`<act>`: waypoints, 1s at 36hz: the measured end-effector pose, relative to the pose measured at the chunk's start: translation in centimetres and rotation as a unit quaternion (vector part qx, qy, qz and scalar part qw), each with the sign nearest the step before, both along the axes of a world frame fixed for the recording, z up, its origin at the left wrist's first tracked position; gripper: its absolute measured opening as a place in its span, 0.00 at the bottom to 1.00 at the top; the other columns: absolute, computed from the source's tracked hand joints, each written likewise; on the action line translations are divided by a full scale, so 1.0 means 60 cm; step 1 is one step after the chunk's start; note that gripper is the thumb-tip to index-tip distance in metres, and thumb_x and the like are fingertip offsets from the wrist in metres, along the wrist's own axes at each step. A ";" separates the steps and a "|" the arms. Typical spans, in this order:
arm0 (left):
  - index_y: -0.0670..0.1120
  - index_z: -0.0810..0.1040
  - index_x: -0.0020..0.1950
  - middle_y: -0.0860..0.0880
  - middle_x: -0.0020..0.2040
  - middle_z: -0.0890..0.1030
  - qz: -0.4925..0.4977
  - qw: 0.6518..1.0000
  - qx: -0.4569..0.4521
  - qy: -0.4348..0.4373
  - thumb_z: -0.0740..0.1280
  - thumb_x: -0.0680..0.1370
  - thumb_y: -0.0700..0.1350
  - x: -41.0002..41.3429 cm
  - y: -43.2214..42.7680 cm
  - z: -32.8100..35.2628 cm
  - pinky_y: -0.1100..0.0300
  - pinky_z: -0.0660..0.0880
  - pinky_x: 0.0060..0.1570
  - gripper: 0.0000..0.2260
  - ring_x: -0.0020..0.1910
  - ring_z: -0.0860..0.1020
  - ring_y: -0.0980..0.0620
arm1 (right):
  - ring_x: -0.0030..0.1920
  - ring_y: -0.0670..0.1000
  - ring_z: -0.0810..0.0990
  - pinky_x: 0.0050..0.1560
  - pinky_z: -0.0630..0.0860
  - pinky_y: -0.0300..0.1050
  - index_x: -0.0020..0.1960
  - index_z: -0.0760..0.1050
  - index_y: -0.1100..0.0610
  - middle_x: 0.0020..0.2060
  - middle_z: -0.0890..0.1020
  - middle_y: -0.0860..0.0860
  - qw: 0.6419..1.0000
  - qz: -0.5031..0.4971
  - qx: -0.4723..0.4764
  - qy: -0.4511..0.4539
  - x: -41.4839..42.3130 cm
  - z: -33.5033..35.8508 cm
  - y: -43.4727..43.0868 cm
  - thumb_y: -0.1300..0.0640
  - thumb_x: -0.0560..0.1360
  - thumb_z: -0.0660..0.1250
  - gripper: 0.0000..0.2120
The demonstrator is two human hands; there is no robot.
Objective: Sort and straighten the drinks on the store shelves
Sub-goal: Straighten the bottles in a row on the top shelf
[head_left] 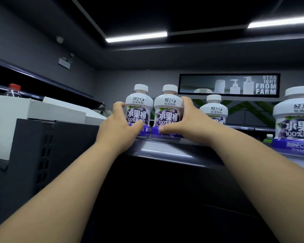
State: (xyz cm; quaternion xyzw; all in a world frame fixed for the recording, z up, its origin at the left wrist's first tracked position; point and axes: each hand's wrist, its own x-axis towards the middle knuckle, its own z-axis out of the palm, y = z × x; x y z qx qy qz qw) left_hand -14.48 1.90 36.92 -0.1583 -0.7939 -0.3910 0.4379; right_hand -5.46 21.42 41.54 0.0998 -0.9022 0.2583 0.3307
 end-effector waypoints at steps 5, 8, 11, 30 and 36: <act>0.49 0.54 0.72 0.45 0.59 0.79 0.036 0.998 -0.057 -0.004 0.64 0.72 0.68 0.001 0.006 -0.001 0.47 0.73 0.55 0.38 0.57 0.78 0.40 | 0.54 0.47 0.80 0.60 0.77 0.52 0.68 0.61 0.47 0.55 0.80 0.44 1.000 -0.004 0.008 0.002 -0.004 -0.002 0.002 0.40 0.62 0.81 0.43; 0.49 0.56 0.72 0.45 0.60 0.80 0.027 0.999 -0.044 0.007 0.65 0.74 0.66 0.000 0.004 -0.003 0.49 0.73 0.53 0.36 0.57 0.78 0.40 | 0.54 0.47 0.81 0.59 0.78 0.53 0.67 0.61 0.46 0.55 0.80 0.45 1.000 -0.007 0.009 0.014 -0.006 -0.002 0.005 0.38 0.60 0.81 0.44; 0.50 0.58 0.72 0.46 0.59 0.80 0.016 0.999 -0.041 0.013 0.65 0.75 0.64 0.001 0.003 -0.005 0.50 0.71 0.51 0.32 0.57 0.78 0.41 | 0.54 0.48 0.81 0.59 0.78 0.53 0.66 0.62 0.46 0.56 0.80 0.45 1.000 -0.007 0.011 0.019 -0.004 -0.003 0.006 0.37 0.59 0.82 0.44; 0.46 0.65 0.72 0.42 0.67 0.71 0.044 0.991 -0.034 0.121 0.61 0.76 0.57 0.041 -0.002 -0.030 0.42 0.69 0.62 0.28 0.65 0.70 0.40 | 0.65 0.54 0.75 0.58 0.75 0.53 0.76 0.59 0.48 0.67 0.76 0.50 0.978 -0.113 0.125 0.126 0.059 -0.026 0.008 0.34 0.71 0.71 0.41; 0.41 0.77 0.59 0.43 0.56 0.78 -0.039 0.944 -0.150 0.290 0.63 0.72 0.50 0.136 0.078 -0.041 0.49 0.74 0.53 0.19 0.53 0.76 0.43 | 0.63 0.53 0.75 0.60 0.76 0.54 0.70 0.68 0.48 0.64 0.76 0.48 0.969 -0.140 0.135 0.152 0.136 -0.056 0.078 0.43 0.74 0.70 0.26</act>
